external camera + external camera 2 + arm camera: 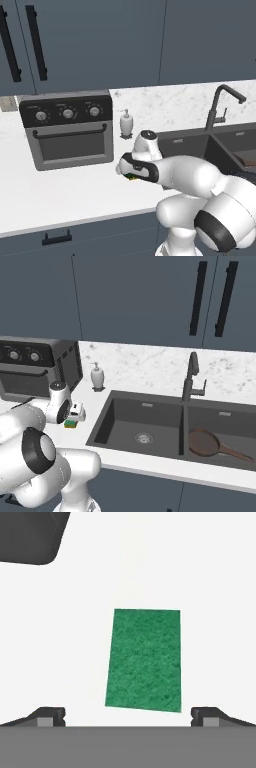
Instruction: Pick the pan and sponge and place them into the sink. Then turn on the water.
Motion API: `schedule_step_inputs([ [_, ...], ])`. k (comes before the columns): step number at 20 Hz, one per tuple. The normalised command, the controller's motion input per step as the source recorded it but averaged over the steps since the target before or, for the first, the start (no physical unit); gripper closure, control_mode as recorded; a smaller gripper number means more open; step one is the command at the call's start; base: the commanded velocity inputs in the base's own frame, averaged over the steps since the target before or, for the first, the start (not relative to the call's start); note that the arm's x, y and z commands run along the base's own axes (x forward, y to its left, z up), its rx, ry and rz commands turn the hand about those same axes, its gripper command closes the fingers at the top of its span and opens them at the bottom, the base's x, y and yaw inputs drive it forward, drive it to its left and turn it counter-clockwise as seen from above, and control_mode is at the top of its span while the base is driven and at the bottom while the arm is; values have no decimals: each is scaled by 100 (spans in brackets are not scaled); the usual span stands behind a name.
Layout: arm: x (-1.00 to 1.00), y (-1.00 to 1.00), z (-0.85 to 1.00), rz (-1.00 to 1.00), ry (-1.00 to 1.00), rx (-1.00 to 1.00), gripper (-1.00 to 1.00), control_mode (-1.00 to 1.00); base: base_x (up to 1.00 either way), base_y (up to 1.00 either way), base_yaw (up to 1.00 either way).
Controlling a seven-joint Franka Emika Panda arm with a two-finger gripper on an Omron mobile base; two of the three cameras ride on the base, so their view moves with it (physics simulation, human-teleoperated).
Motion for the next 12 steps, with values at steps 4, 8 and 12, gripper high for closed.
schedule_step_inputs([
  [4, 22, 4, 0, 0, 0, 0, -100, -100, 0, 0, 0],
  [8, 14, 0, -4, 0, 1, 0, -100, -100, 0, 0, 0],
  [12, 1, 0, -14, 0, 2, 0, -100, -100, 0, 0, 0],
])
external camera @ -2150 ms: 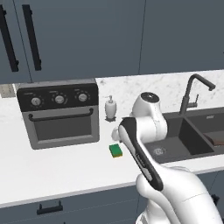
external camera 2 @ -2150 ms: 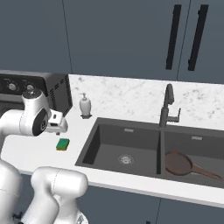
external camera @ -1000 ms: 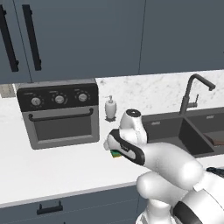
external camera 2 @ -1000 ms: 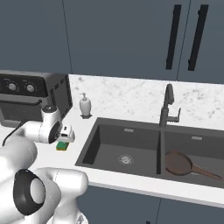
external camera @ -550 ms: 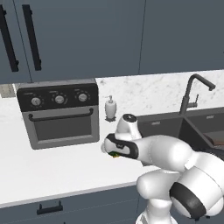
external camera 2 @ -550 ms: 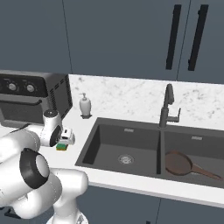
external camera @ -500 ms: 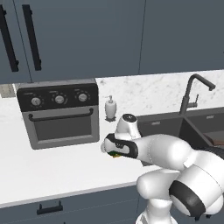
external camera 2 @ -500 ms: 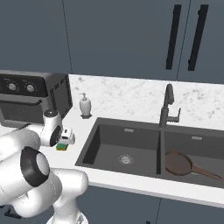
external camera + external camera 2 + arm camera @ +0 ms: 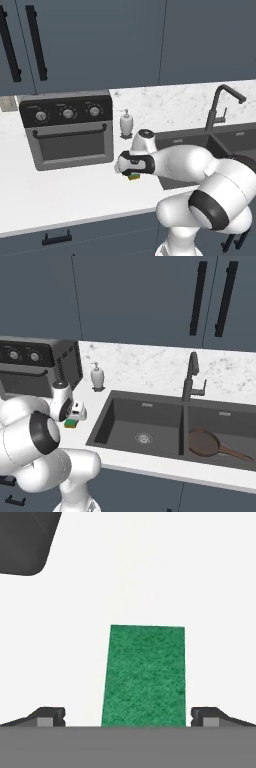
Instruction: Pick the pan and sponge and place them into the sink. Then turn on the water.
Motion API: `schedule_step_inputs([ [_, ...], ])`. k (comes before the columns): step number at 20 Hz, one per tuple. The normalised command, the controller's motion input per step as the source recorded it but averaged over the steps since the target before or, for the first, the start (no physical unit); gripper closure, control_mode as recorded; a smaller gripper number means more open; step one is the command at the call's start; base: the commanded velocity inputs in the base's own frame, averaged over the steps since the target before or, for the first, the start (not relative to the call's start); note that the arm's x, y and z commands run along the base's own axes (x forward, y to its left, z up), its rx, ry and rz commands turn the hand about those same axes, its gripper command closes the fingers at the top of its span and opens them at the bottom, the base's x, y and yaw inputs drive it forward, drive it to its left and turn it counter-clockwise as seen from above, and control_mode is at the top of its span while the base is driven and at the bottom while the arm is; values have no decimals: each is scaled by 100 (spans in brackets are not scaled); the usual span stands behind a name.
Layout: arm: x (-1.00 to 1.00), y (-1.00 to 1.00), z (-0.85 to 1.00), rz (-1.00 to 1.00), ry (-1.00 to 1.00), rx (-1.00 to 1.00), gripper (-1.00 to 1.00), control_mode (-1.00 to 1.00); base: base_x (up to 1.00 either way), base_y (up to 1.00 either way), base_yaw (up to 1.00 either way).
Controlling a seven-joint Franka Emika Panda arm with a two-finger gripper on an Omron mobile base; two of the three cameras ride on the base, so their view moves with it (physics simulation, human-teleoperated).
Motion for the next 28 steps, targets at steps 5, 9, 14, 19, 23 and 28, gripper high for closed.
schedule_step_inputs([
  [5, 0, 0, -9, 0, 0, 0, -100, -100, 0, 0, 0],
  [9, 0, 0, -3, 0, 0, 0, -100, -100, 0, 0, 0],
  [14, 0, 0, 0, 0, 0, 0, -100, -100, 0, 0, 0],
  [19, 0, 0, 0, 0, 0, 0, -100, -100, 0, 0, 0],
  [23, 0, 0, 0, 0, 0, 0, -100, -100, 0, 0, 0],
  [28, 0, -3, 0, 0, 0, 0, -100, -100, 0, 0, 0],
])
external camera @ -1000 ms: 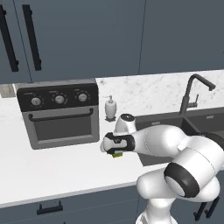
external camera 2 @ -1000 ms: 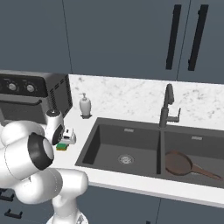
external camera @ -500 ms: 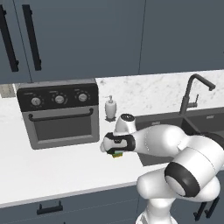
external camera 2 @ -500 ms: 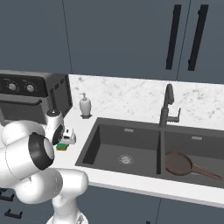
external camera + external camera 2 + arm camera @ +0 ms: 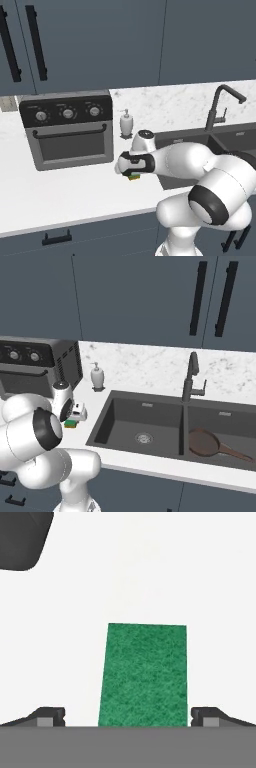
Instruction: Pick the pan and sponge and place them into the sink. Then turn on the water.
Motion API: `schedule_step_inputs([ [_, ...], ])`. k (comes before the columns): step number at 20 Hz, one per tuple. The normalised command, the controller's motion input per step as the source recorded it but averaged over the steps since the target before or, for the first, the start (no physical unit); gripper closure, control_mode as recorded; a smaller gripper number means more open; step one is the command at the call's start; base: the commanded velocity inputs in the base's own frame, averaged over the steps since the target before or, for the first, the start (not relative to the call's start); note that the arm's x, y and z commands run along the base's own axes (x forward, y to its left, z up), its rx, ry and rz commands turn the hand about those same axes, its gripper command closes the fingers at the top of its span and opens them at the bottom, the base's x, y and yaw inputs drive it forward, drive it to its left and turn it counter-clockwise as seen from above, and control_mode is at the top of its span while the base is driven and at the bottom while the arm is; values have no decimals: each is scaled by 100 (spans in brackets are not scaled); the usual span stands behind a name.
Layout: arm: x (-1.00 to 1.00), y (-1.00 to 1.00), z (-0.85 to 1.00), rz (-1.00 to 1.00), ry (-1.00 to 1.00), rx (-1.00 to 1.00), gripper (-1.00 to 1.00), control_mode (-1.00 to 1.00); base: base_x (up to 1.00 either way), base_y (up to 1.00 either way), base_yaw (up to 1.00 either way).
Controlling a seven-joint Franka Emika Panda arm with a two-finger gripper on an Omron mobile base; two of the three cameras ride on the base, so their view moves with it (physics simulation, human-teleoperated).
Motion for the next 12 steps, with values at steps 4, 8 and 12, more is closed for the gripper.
schedule_step_inputs([
  [4, 0, -13, 0, 0, 0, 0, -100, -100, 0, 0, 0],
  [8, 0, -11, 0, 0, 0, 0, -100, -100, 0, 0, 0],
  [12, 0, 0, 0, 0, 0, 0, -100, -100, 0, 0, 0],
])
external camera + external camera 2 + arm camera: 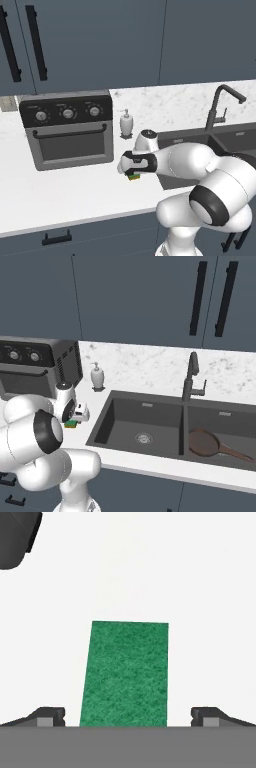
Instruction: Pick the pan and sponge and place them into the sink. Then turn on the water.
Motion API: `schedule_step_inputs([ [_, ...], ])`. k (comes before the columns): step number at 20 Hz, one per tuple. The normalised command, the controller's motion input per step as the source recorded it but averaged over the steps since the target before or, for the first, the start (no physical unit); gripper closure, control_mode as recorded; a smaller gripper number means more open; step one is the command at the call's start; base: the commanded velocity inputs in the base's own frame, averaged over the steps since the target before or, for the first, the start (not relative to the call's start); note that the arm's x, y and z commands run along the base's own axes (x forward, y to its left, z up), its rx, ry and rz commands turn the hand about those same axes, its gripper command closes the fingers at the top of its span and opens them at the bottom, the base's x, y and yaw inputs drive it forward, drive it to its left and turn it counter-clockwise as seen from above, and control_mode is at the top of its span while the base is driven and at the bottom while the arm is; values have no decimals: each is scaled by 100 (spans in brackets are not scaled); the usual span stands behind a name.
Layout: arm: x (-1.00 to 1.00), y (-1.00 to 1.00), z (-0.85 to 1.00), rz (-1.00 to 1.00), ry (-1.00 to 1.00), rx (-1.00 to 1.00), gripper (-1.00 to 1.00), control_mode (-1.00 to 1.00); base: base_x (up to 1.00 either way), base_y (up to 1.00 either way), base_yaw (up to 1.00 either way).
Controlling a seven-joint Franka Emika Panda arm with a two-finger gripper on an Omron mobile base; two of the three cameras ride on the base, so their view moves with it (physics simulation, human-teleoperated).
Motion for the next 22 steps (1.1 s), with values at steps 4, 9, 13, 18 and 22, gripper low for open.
schedule_step_inputs([
  [4, 0, 0, -4, 0, 0, 0, -100, -100, 0, 0, 0],
  [9, 0, 5, -14, 0, 0, 0, -100, -100, 0, 0, 0],
  [13, 0, 4, -27, 0, 0, 0, -100, -100, 0, 0, 0],
  [18, 0, 3, -30, 0, 0, 0, -100, -100, 0, 0, 0],
  [22, 0, 0, -28, 0, 0, 0, 100, -100, 0, 0, 0],
])
